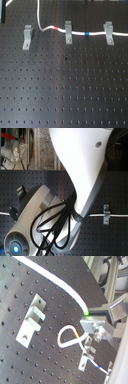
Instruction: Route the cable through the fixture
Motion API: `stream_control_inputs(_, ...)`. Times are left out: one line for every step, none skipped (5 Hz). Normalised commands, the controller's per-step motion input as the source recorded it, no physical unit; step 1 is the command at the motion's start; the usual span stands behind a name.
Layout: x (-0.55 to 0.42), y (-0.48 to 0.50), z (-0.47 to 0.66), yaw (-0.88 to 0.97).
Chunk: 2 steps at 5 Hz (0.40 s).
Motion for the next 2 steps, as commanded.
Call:
stream_control_inputs(0.0,0.0,0.03,0.0)
stream_control_inputs(0.006,0.012,0.29,-0.17)
